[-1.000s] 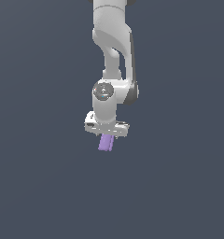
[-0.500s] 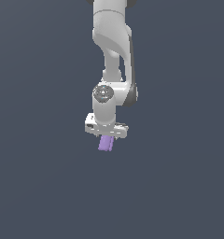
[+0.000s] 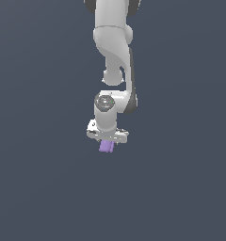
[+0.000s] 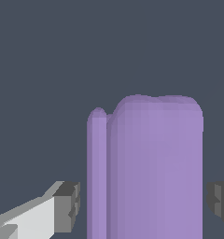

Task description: Pick up the object and move it to a goal position.

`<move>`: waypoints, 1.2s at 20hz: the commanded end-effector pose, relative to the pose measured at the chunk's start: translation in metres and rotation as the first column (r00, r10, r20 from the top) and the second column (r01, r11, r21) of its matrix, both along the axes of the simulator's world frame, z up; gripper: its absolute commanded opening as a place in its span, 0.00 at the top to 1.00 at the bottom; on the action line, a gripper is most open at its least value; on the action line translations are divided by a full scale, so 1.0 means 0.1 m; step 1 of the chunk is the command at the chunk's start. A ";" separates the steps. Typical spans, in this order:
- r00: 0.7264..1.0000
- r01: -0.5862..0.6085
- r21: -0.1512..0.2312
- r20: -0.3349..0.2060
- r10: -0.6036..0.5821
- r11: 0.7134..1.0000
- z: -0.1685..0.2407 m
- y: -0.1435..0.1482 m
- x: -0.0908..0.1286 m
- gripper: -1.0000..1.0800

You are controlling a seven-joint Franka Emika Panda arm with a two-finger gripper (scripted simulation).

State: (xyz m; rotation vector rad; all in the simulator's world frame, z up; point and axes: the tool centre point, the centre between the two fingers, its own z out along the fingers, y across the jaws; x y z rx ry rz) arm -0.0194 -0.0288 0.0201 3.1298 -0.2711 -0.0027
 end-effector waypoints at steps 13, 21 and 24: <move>1.000 0.000 0.000 0.002 0.000 1.000 -0.06 0.00 0.01 1.00; 1.000 0.004 -0.001 0.002 -0.004 1.000 0.07 0.06 0.00 1.00; 1.000 0.004 -0.001 0.002 -0.004 1.000 0.20 0.15 -0.02 1.00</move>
